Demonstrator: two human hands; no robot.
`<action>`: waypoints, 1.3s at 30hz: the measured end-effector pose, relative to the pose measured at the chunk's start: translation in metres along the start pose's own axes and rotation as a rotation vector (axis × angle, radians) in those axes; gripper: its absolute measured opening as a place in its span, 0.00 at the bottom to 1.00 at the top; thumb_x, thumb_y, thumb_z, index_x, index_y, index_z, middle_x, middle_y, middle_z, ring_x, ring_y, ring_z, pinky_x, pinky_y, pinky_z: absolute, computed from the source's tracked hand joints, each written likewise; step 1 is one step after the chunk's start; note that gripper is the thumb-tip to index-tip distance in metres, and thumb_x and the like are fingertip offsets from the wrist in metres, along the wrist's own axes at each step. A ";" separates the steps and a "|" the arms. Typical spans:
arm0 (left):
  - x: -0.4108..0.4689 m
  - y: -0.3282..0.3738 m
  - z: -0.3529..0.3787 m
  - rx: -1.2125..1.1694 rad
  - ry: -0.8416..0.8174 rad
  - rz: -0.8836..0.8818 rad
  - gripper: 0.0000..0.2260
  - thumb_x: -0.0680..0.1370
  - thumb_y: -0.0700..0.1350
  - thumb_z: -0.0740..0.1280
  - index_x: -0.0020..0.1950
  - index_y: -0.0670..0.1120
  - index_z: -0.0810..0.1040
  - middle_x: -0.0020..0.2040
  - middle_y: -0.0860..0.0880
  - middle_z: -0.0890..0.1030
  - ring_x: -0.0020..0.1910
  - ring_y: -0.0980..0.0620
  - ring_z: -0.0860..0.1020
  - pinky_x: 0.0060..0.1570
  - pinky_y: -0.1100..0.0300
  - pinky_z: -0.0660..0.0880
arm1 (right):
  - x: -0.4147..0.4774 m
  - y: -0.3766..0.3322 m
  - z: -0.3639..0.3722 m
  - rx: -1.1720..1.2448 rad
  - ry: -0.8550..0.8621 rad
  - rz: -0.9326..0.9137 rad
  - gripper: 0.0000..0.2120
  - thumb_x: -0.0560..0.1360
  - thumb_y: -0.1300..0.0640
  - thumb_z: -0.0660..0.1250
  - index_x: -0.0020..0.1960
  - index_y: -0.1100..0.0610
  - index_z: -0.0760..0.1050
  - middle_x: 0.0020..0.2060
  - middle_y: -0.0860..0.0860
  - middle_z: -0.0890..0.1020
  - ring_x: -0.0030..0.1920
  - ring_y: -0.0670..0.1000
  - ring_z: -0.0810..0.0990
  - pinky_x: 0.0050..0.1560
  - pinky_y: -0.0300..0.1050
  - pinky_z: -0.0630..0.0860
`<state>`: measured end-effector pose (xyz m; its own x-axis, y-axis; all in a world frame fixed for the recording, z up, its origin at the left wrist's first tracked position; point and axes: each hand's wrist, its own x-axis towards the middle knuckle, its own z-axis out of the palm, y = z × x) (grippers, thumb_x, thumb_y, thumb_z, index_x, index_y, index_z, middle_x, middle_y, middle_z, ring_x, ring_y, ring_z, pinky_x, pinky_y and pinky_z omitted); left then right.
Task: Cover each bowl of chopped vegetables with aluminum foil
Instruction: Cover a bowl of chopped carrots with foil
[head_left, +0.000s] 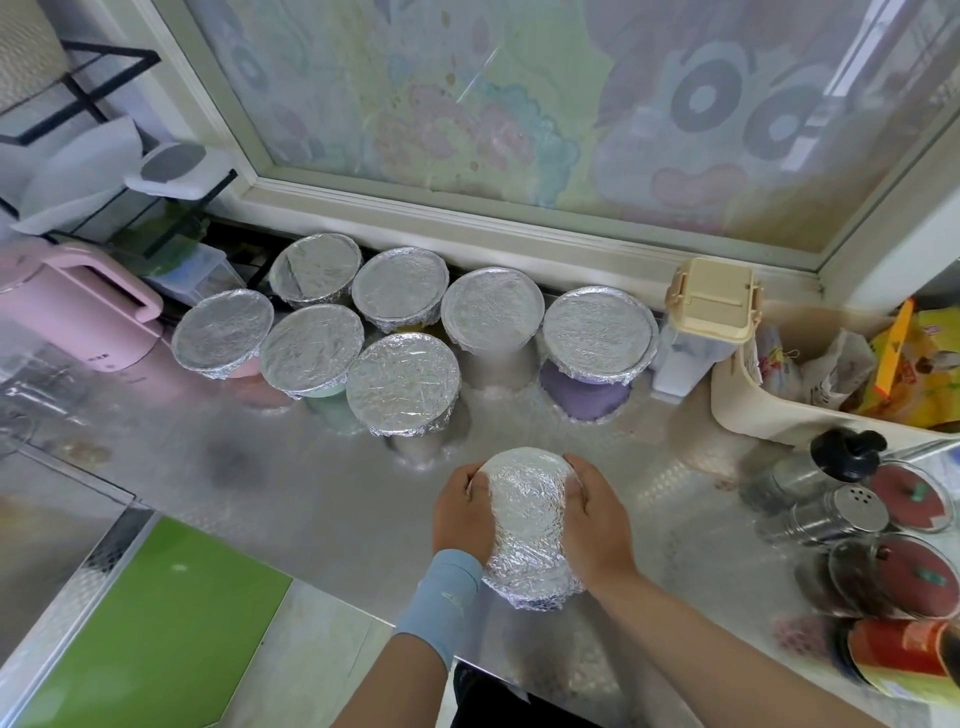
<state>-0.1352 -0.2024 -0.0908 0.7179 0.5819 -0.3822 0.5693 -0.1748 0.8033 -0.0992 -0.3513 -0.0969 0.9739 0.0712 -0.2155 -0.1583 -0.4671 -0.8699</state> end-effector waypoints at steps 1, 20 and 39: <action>0.002 0.000 -0.003 0.046 0.000 0.018 0.10 0.82 0.46 0.59 0.55 0.51 0.79 0.52 0.52 0.81 0.51 0.50 0.78 0.52 0.58 0.72 | 0.002 -0.001 -0.001 -0.042 -0.023 -0.029 0.14 0.82 0.56 0.57 0.65 0.50 0.74 0.59 0.45 0.80 0.58 0.46 0.77 0.60 0.40 0.69; 0.034 0.028 -0.002 0.097 -0.227 0.116 0.07 0.79 0.48 0.67 0.53 0.53 0.84 0.46 0.58 0.83 0.45 0.58 0.79 0.49 0.65 0.73 | 0.040 -0.020 0.005 -0.197 -0.097 -0.122 0.08 0.79 0.52 0.65 0.54 0.45 0.82 0.49 0.39 0.84 0.50 0.42 0.81 0.53 0.40 0.75; 0.034 0.031 0.000 0.193 -0.261 0.193 0.05 0.78 0.48 0.67 0.44 0.52 0.81 0.33 0.57 0.78 0.31 0.59 0.73 0.36 0.64 0.72 | 0.044 -0.018 0.007 -0.262 -0.131 -0.109 0.06 0.77 0.48 0.66 0.50 0.43 0.82 0.44 0.38 0.84 0.45 0.41 0.80 0.50 0.45 0.77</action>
<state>-0.0928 -0.1878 -0.0788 0.8829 0.3064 -0.3559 0.4612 -0.4224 0.7803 -0.0545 -0.3336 -0.0944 0.9507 0.2389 -0.1975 0.0101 -0.6608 -0.7505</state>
